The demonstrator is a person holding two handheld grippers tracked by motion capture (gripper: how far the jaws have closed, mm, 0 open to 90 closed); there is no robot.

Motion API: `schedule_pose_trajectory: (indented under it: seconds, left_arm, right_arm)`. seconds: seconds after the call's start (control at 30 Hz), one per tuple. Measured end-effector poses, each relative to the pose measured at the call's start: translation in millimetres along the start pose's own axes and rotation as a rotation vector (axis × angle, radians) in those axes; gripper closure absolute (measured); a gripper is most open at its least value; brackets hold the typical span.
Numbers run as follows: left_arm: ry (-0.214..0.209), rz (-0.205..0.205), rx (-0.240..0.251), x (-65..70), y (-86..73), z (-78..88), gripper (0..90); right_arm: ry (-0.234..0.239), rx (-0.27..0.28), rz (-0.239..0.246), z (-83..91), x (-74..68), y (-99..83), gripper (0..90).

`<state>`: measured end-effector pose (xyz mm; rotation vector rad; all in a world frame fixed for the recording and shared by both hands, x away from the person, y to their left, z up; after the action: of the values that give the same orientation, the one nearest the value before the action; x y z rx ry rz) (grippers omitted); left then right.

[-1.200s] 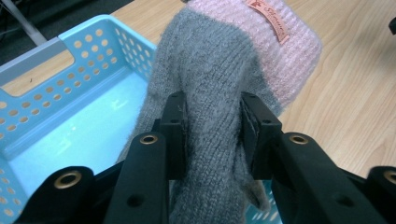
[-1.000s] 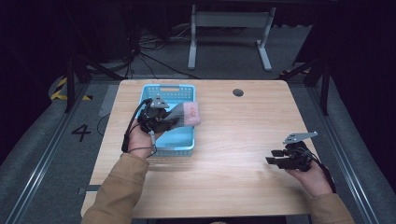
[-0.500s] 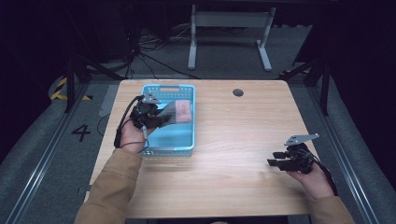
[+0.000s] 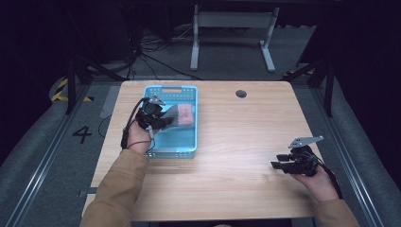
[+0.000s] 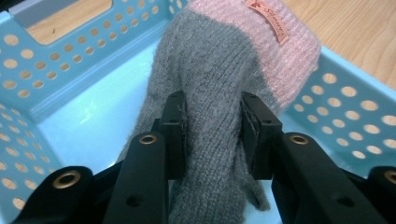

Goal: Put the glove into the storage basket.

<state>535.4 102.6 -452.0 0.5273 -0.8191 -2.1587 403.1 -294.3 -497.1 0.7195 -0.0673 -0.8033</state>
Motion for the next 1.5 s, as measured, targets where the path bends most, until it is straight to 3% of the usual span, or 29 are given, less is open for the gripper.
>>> schedule_pose_trajectory:
  seconds: [0.17,0.43,0.73,1.3,1.5]
  left_arm:
    - [-0.006,0.011,-0.032,-0.4,-0.7,-9.8,66.3]
    - [-0.020,-0.012,-0.096,0.5,-4.9,-26.0,66.0]
    - [-0.010,-0.069,-0.182,3.0,-12.7,-38.2,65.5]
    - [-0.014,-0.028,-0.233,1.1,-16.0,-56.1,62.0]
    - [0.021,-0.005,-0.234,-3.0,-15.1,-58.6,48.3]
  right_arm:
    - [0.002,-0.002,-0.001,-0.8,-0.2,-0.4,55.9]
    - [0.000,-0.003,-0.003,-0.8,0.8,-2.0,55.9]
    - [-0.006,-0.005,-0.006,2.0,-0.5,-6.0,55.6]
    - [-0.013,-0.012,-0.021,2.5,0.6,-13.5,55.3]
    - [-0.011,-0.007,-0.012,3.1,-0.7,-12.5,55.3]
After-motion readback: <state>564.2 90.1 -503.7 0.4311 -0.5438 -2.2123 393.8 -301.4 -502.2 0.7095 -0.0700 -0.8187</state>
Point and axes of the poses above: each handheld gripper's, and its own axes: z roughly backward along the jaws, y roughly out of its top, x roughly to its right, the point moved 10 cm from there along -z, roughly forward along the jaws, and after that the axes turned 9 degrees about y, right-handed, at the moved point
